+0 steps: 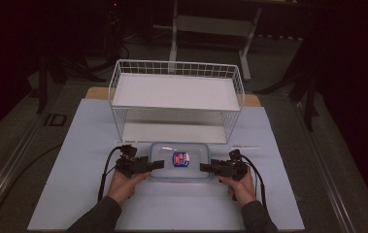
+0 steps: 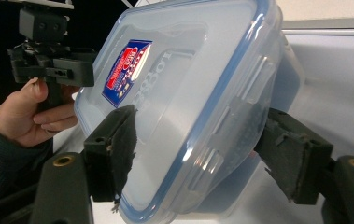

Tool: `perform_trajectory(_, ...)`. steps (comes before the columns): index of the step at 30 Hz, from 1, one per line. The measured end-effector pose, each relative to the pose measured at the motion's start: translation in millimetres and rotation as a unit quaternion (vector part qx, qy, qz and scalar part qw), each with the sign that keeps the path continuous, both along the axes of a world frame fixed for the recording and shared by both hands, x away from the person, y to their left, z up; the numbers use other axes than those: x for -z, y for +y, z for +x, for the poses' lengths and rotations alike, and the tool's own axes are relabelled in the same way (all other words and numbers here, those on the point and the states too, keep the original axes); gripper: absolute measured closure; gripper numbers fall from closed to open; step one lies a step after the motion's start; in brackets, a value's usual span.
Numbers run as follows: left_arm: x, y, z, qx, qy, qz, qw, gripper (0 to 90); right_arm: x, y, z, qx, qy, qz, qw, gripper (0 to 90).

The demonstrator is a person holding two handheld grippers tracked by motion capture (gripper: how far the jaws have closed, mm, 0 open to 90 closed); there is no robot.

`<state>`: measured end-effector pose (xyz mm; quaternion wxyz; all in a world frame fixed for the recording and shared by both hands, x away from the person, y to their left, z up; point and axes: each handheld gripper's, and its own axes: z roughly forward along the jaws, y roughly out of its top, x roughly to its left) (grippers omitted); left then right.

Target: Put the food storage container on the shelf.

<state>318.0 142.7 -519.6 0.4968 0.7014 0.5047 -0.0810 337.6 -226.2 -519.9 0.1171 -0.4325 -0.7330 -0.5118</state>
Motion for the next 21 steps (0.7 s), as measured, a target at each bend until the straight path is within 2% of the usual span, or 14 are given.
perform_trajectory(6, -2.8, 6.5, -7.0, 0.010, 0.004, -0.007, 0.9999, 26.0, -2.9, -4.0, -3.4, -0.006, -0.008, 0.004, 0.9999, 37.7)
perform_trajectory(11, -8.0, 15.2, -12.5, 0.017, -0.005, -0.011, 0.9998, 40.9, -4.3, -6.7, -6.5, -0.006, -0.011, 0.010, 0.9999, 42.8)
perform_trajectory(13, -8.8, 16.1, -13.8, 0.019, -0.006, -0.011, 0.9997, 42.0, -4.4, -7.9, -7.1, -0.006, -0.007, 0.016, 0.9998, 43.7)
perform_trajectory(17, -8.7, 18.4, -16.5, 0.014, -0.002, -0.023, 0.9996, 45.6, -6.3, -8.9, -10.8, -0.007, -0.014, 0.012, 0.9998, 45.6)
perform_trajectory(21, -11.1, 19.3, -21.8, 0.015, -0.003, -0.022, 0.9996, 48.4, -8.1, -10.2, -14.8, -0.010, -0.019, 0.013, 0.9997, 48.1)
